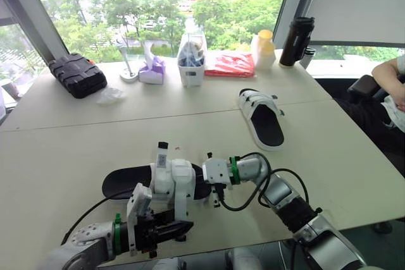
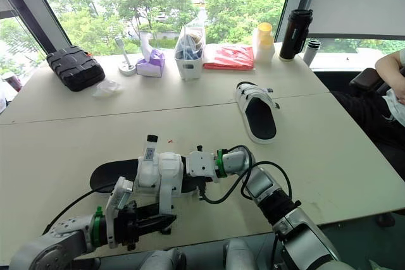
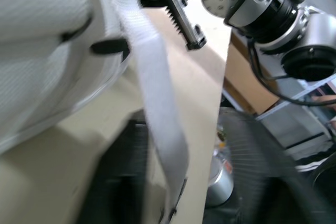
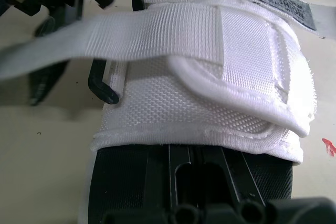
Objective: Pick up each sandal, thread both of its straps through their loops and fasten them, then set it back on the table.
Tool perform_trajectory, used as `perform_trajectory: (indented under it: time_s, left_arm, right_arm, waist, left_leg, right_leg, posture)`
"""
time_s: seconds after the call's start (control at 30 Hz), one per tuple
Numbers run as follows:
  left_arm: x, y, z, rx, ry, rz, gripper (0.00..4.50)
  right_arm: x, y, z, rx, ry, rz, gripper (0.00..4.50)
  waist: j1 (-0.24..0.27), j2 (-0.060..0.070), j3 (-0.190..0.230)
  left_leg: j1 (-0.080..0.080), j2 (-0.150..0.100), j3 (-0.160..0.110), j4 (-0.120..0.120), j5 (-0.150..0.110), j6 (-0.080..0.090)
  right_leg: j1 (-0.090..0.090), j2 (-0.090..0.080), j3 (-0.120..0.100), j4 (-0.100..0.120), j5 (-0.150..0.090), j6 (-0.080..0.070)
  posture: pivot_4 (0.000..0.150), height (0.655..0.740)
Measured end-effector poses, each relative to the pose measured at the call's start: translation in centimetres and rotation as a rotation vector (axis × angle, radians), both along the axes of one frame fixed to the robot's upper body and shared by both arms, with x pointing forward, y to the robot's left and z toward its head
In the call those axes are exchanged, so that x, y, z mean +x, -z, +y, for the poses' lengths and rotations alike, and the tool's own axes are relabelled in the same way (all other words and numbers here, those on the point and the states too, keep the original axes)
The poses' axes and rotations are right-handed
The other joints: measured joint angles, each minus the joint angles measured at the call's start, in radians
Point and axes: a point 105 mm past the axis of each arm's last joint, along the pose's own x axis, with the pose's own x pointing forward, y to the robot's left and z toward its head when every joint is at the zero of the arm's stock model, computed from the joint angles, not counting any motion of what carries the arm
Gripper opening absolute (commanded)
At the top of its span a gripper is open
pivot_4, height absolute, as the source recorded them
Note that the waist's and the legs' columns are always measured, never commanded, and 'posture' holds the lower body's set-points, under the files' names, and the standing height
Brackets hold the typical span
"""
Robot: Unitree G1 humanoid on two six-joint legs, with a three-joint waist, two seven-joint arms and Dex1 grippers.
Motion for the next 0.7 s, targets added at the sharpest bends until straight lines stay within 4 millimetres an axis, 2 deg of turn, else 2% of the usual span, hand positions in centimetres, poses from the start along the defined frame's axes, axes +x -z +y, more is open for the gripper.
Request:
perform_trajectory:
  time_s: [0.03,0.33,0.4,0.53,0.7]
  left_arm:
    - [0.0,0.1,0.0,0.000,0.001,0.004,0.04]
    - [-0.1,-0.3,-0.2,-0.038,0.024,0.058,0.04]
    - [0.4,-1.5,0.3,-0.093,0.028,0.088,0.04]
    - [2.8,-4.9,2.4,-0.164,0.019,0.078,0.04]
    - [4.9,-6.4,2.8,-0.218,0.025,0.104,0.04]
  right_arm:
    - [0.0,0.0,0.0,0.000,-0.001,0.000,0.00]
    - [0.0,0.0,0.1,-0.006,-0.003,-0.008,0.00]
    - [0.0,0.0,0.0,-0.008,-0.003,-0.009,0.00]
    - [0.0,0.0,0.1,-0.010,-0.006,-0.011,0.00]
    - [-0.1,0.0,0.3,-0.011,-0.014,-0.013,0.00]
  waist:
    - [0.000,0.000,0.000]
    - [-0.001,0.000,0.000]
    - [0.000,0.000,0.000]
    - [-0.002,0.000,0.000]
    - [-0.004,0.000,0.000]
  left_leg:
    - [0.000,0.000,0.000,0.000,0.000,0.000]
    - [0.000,0.000,0.000,0.000,0.000,0.000]
    - [0.000,0.000,-0.001,0.000,0.000,0.000]
    - [0.001,0.000,-0.002,0.000,0.000,0.000]
    - [0.001,-0.001,-0.002,0.000,0.000,0.000]
  right_leg:
    - [0.000,0.000,0.000,0.000,0.000,0.000]
    - [0.000,0.000,0.000,0.000,0.000,0.000]
    - [0.000,0.000,-0.001,0.000,0.000,0.000]
    - [0.000,0.001,-0.001,0.002,0.000,0.000]
    - [0.000,0.001,-0.001,0.001,0.002,0.004]
  posture:
    - [0.150,0.7400]
    - [0.150,0.7400]
    - [0.150,0.7400]
    - [0.150,0.7400]
    - [0.150,0.7400]
